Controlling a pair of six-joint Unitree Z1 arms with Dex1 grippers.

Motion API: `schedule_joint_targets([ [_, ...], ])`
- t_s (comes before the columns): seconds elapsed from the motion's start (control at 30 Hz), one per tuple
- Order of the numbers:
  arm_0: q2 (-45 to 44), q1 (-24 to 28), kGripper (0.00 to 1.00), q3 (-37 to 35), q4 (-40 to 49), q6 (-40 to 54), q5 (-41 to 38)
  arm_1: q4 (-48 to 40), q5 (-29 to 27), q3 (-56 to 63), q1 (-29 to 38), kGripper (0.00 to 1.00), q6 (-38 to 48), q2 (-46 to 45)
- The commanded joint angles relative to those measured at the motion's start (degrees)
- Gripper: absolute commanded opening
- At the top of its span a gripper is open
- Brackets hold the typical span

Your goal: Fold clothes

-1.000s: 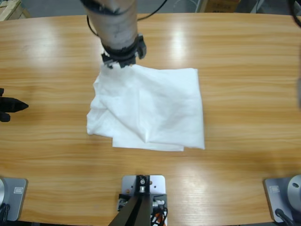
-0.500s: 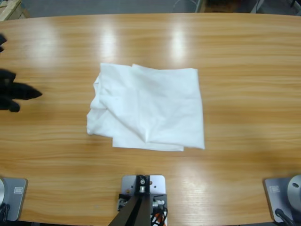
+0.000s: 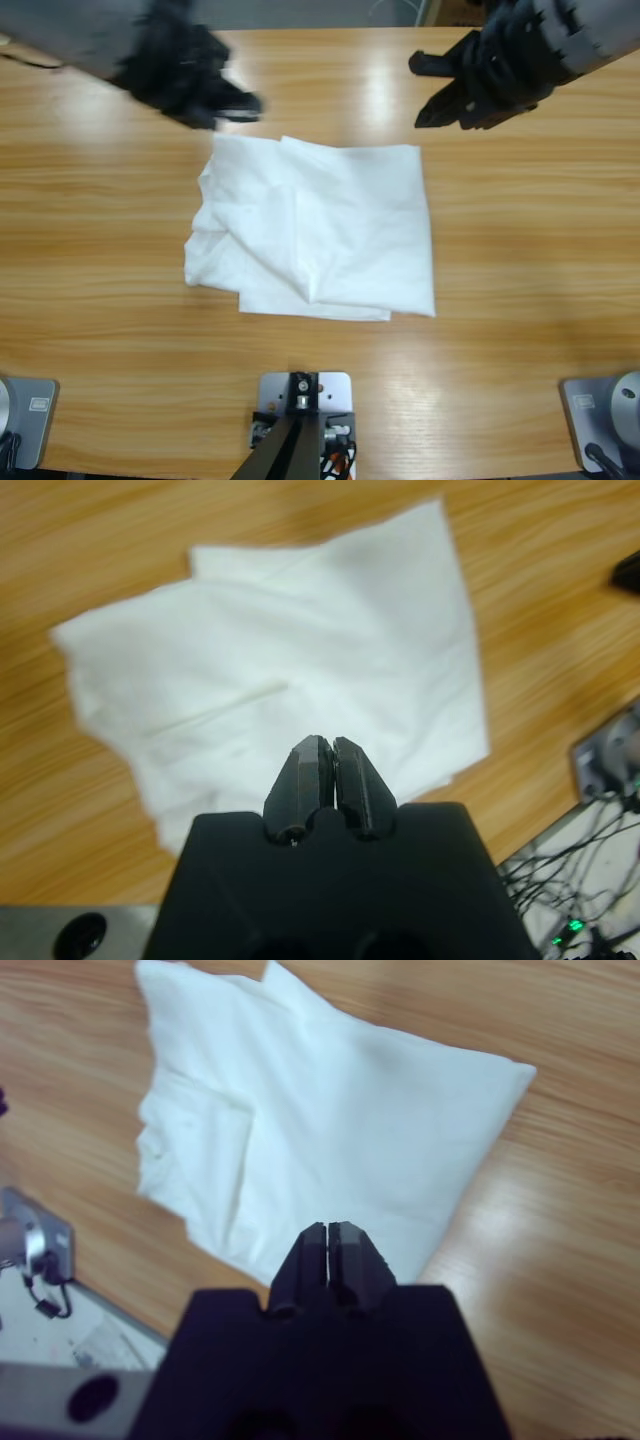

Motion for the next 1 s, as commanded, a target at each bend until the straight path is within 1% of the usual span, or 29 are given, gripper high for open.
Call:
schedule_joint_targets([
  [0.03,13.97,-3.52,0.736,-7.11,1.32,-8.01,-2.94,-5.58,3.79,8.75,-7.40,0.000,-6.01,4.91],
  [0.07,15.19,-4.00,0.909,-7.86,1.32,-8.89,-3.06,-5.73,4.04,9.03,-7.92,0.000,-6.54,5.02],
  [0.1,16.12,-4.31,0.973,-8.65,1.32,-9.91,-3.48,-5.81,4.20,9.14,-8.26,0.000,-6.99,5.30],
  [0.13,16.94,-4.66,0.991,-9.41,1.32,-11.02,-3.73,-5.82,4.36,9.16,-8.36,0.000,-7.20,5.68],
  [0.4,21.13,-5.37,0.990,-10.71,1.85,-18.40,-2.46,-7.40,5.99,9.33,-8.38,0.000,-7.98,9.31],
  [0.47,22.36,-5.37,0.976,-10.87,1.92,-19.47,-1.94,-7.35,5.99,9.42,-8.38,0.000,-8.24,9.18],
  [0.53,23.61,-5.61,0.910,-10.29,1.97,-21.30,-1.80,-7.32,5.99,9.47,-8.38,0.000,-8.56,8.94],
  [0.57,24.24,-5.79,0.899,-10.04,1.94,-22.37,-1.73,-7.32,5.99,9.51,-8.38,0.000,-8.72,8.83],
  [0.7,26.07,-6.33,0.899,-10.08,1.08,-25.31,-1.57,-7.42,5.99,10.07,-8.38,0.000,-9.05,8.74],
  [0.83,25.01,-6.33,0.903,-7.44,1.15,-26.71,-1.02,-7.93,5.99,11.20,-8.94,0.000,-9.49,8.11],
  [1.0,18.47,-6.35,0.908,-1.02,1.57,-27.19,1.93,-8.55,5.99,12.25,-9.17,0.000,-9.59,7.83],
])
